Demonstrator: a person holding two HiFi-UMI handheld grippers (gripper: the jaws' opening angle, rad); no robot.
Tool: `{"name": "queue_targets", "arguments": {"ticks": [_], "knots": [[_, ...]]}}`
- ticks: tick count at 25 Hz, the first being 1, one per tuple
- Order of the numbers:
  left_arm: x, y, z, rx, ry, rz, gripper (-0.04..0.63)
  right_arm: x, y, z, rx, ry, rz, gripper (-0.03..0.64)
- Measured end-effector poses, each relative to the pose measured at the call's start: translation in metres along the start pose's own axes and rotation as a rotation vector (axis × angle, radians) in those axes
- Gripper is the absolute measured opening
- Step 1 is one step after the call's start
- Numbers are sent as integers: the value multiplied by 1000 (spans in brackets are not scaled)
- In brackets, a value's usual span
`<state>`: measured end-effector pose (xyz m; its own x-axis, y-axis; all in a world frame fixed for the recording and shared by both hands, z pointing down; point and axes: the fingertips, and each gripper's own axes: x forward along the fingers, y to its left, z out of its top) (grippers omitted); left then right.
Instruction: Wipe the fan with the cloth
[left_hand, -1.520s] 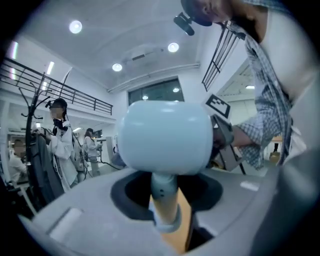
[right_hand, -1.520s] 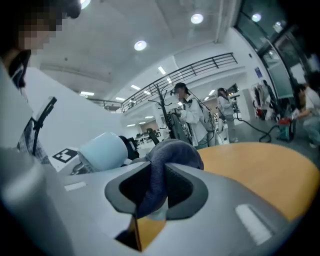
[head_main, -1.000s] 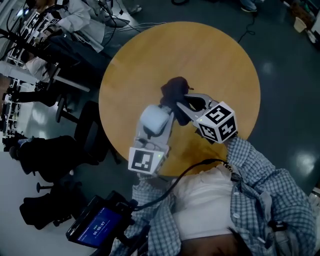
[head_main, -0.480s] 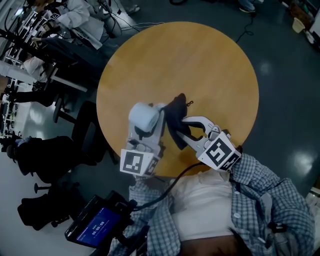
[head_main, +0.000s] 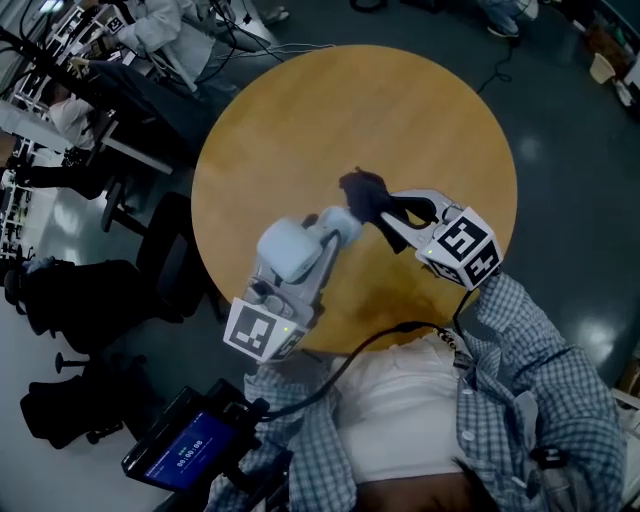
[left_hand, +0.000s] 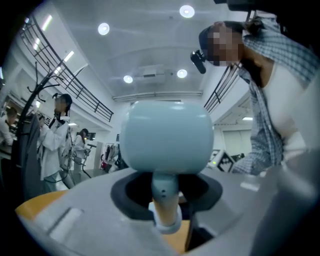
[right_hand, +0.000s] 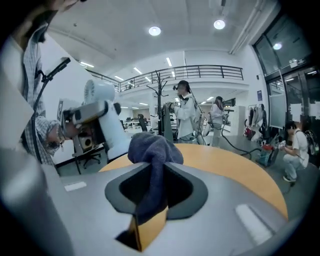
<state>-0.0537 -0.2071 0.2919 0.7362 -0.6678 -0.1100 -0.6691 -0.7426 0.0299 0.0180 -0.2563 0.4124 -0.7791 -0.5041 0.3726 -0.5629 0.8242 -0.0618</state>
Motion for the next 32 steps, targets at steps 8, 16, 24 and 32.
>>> {"name": "queue_targets", "arguments": {"ticks": [8,16,24,32], "knots": [[4,-50,-13,45,84,-248,138,-3,49,84,-168,12,557,81],[0,-62,-29,65,163,-281,138,54,71,44,-155,147,587,81],[-6,-32,-51,26,163,-163,138,67,7,10,15,117,211,81],[-4,9,-94,-47,194,-51,137,40,-38,-29,199,103,-54,81]]}}
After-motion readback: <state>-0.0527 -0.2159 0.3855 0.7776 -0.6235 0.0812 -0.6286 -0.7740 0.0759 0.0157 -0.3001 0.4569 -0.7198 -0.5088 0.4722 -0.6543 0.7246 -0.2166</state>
